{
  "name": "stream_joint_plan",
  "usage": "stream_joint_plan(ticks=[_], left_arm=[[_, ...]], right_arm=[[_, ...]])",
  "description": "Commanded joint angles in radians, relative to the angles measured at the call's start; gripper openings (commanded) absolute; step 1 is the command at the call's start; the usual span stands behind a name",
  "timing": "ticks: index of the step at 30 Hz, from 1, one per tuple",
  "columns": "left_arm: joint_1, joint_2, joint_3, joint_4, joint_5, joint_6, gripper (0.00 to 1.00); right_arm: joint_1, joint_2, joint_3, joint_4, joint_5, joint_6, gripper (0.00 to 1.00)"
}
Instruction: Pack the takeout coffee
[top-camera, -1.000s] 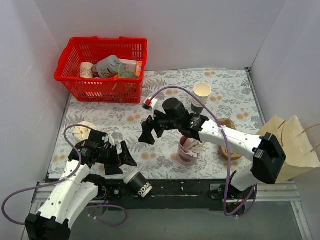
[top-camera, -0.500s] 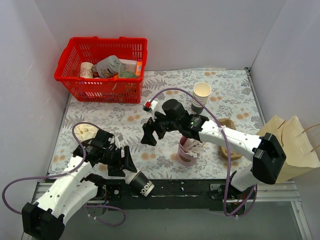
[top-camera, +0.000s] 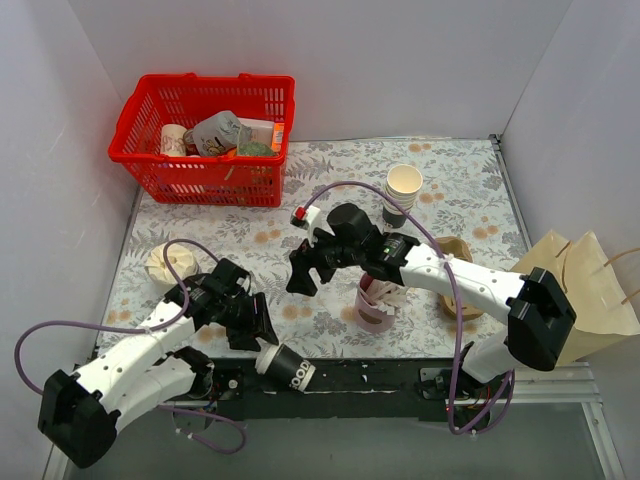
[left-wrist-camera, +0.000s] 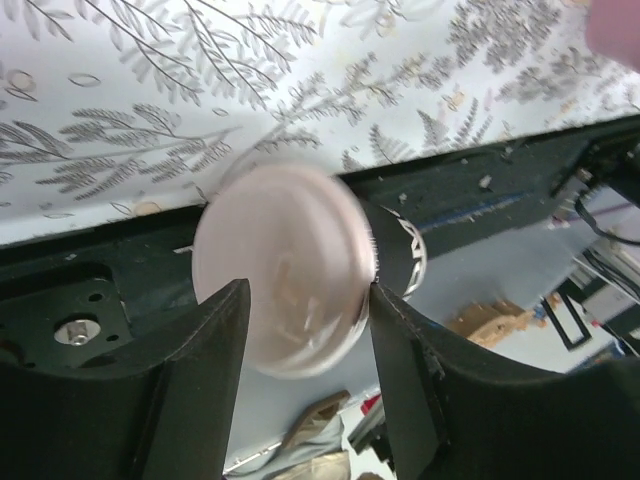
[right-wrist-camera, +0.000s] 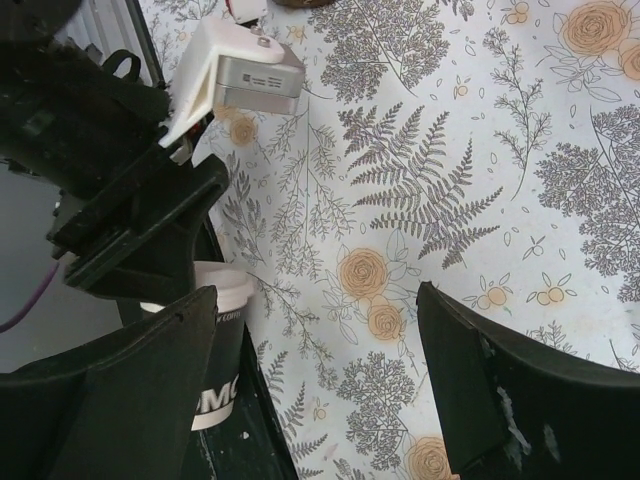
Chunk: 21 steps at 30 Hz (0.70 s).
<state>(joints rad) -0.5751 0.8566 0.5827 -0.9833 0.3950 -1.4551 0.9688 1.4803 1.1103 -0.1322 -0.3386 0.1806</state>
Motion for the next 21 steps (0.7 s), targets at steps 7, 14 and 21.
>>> stream_joint_plan(ticks=[7, 14, 21], left_arm=[[-0.054, 0.041, 0.003, 0.086, -0.061, -0.076, 0.48], [-0.065, 0.048, 0.029, 0.045, -0.215, -0.151, 0.85], [-0.065, 0.166, 0.034, 0.049, -0.295, -0.257, 0.98]], right_arm=[[-0.016, -0.083, -0.026, 0.046, 0.015, 0.026, 0.87], [-0.001, -0.086, -0.010, -0.004, -0.050, -0.029, 0.88], [0.106, -0.063, 0.062, -0.124, 0.096, -0.136, 0.89]])
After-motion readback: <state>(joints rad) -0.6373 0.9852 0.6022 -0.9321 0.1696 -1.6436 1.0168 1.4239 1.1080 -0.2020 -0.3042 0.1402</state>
